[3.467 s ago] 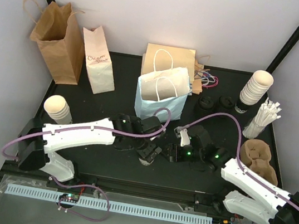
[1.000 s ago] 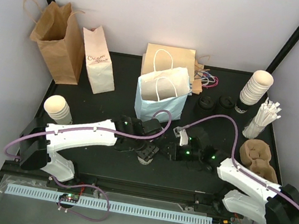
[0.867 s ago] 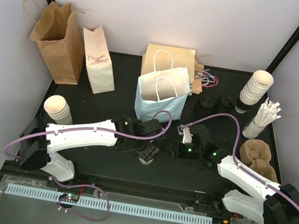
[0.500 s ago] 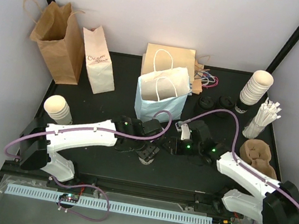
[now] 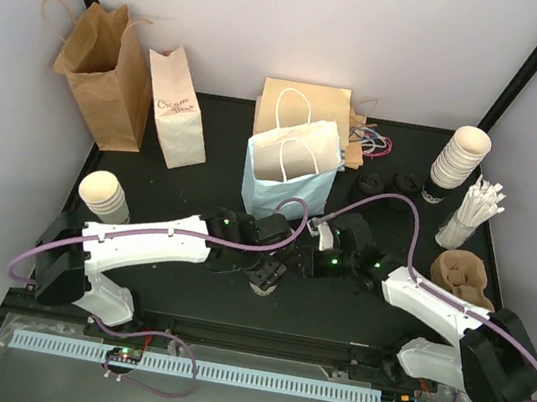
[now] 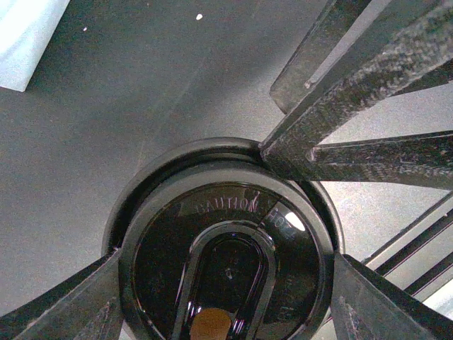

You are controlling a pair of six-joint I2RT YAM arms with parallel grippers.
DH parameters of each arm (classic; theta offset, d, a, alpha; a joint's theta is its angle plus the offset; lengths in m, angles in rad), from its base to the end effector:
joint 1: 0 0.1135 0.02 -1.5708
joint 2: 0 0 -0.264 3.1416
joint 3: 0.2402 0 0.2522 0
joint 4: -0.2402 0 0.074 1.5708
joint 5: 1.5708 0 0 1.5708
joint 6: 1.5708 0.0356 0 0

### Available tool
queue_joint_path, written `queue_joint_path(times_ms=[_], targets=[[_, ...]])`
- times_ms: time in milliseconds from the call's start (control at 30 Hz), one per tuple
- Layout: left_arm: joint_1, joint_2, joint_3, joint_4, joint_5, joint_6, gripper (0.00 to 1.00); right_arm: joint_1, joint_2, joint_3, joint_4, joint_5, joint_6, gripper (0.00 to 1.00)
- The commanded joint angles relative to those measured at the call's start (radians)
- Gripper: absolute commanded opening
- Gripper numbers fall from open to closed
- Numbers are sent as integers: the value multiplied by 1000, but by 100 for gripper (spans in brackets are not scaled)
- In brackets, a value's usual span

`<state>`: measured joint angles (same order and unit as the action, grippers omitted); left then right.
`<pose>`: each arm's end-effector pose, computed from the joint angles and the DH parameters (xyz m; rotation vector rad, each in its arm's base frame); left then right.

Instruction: Pack the takeout coffee

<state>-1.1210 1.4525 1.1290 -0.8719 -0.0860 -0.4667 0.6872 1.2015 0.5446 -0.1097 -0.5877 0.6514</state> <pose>0.1246 -0.2511 0.2528 0.8791 2.6617 -0.2951 0.1652 0.1611 0.1857 -0.3754 2.5552 1.2838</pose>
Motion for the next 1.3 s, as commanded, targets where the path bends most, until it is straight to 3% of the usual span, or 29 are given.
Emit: queue_joint_path(times_ms=[0, 100, 367, 700, 1033, 1267], targets=[[-10, 38, -47, -28, 38, 9, 66, -3, 47, -16, 2, 3, -31, 38], [-9, 37, -51, -20, 46, 7, 66, -4, 64, -48, 1, 22, -30, 30], [-13, 43, -61, 0, 62, -6, 66, 19, 63, -167, 58, 18, 3, 27], [-17, 48, -77, 11, 66, -16, 65, 33, 43, -184, -15, 61, 3, 24], [-19, 48, -62, -7, 51, -76, 65, 34, -285, -41, -233, 219, -42, 32], [-19, 77, -1, -52, -3, -224, 69, 35, -412, -125, -197, 125, -47, 33]])
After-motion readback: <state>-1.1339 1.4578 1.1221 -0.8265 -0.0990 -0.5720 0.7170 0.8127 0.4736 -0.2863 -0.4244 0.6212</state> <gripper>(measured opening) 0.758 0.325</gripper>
